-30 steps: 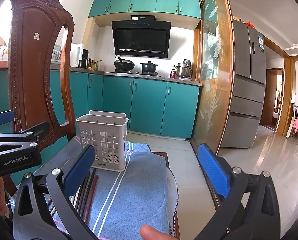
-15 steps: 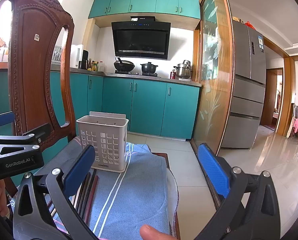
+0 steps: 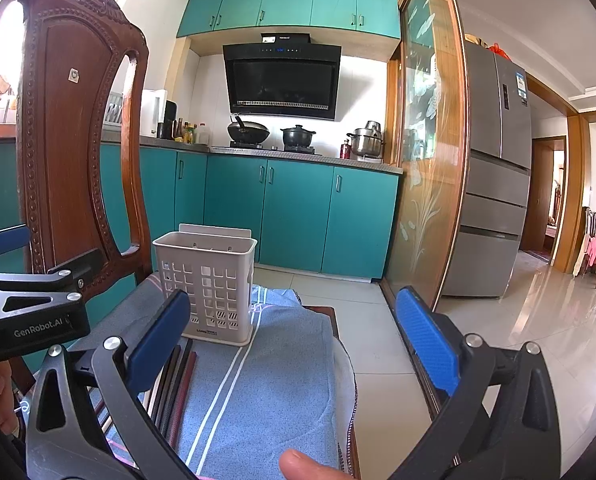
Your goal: Organize utensils
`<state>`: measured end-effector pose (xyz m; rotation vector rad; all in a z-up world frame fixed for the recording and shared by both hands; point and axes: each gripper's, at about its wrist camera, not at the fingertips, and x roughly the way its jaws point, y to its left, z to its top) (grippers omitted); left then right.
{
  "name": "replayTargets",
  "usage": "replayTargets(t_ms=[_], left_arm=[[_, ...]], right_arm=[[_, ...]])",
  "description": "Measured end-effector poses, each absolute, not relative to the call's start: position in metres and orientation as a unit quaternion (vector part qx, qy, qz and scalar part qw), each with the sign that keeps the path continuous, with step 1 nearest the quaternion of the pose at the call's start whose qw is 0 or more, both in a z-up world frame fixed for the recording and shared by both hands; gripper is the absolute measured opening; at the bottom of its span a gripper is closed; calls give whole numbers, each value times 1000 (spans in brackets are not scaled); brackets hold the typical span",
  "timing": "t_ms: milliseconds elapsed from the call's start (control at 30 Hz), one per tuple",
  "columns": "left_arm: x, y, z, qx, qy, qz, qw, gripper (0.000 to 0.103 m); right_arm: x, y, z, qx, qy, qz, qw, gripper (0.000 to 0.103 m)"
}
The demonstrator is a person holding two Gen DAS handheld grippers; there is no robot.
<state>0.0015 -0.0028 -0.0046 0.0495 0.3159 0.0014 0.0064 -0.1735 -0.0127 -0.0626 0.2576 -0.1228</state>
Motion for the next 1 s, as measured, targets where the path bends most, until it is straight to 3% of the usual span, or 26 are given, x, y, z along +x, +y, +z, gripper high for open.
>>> replayTargets(t_ms=[867,1000], left_arm=[[5,-3,-7,30,161,2,987,100],[22,0,-17,46,210,18,976,100]], right_arm=[[5,-173,-13,-37,123,-64,990,100],[26,-181,-21,-35,182,-72,980,100]])
